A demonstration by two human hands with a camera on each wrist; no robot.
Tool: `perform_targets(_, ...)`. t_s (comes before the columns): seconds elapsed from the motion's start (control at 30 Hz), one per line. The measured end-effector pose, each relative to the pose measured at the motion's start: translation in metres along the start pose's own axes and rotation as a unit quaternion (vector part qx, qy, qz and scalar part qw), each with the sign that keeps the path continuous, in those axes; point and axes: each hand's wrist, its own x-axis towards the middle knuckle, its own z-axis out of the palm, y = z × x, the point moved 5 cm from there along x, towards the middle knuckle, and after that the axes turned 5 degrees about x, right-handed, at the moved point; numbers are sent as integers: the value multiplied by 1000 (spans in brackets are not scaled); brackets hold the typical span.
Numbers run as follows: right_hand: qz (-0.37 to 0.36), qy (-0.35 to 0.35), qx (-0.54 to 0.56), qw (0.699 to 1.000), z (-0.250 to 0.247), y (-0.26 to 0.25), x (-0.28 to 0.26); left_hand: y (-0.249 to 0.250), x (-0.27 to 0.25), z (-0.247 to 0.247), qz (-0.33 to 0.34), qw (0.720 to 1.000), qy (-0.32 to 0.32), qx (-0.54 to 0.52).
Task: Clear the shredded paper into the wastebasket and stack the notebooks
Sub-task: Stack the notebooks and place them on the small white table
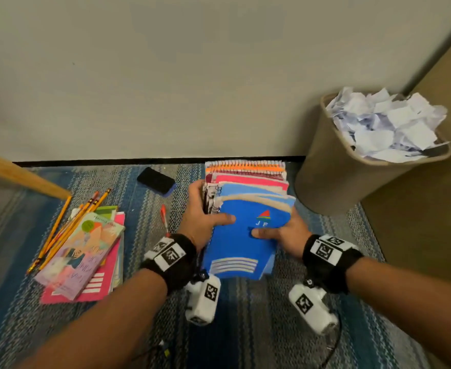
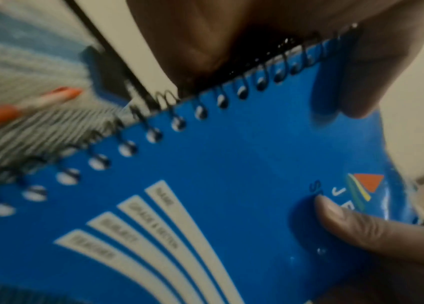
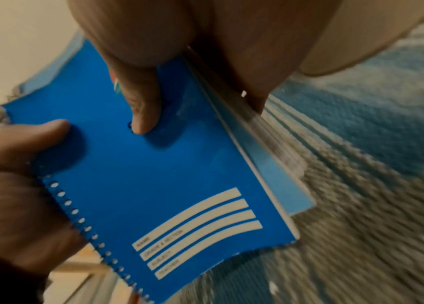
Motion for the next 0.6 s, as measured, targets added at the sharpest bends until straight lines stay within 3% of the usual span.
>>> perform_targets(0.07, -28, 10, -17, 999, 0, -26, 8, 23, 13, -1, 70, 996, -39, 40)
perform_targets(0.13, -44, 10, -51, 998, 2, -37, 11, 26, 18, -4, 86, 990, -73, 89)
perform_targets(0.23, 1, -2, -75, 997, 0, -11, 13, 2, 11, -14, 39, 975, -116, 183)
perform_targets(0.33, 19, -33, -79, 996, 8, -3, 16, -11, 11, -20, 2, 972, -103, 211)
perform_targets(0.47, 9, -41, -101, 994, 3, -8, 32, -1, 31, -20, -37, 954, -110, 276)
perform_targets(0.6, 37, -33, -142, 989, -4, -12, 52, 11, 57, -30, -73, 926, -156, 335)
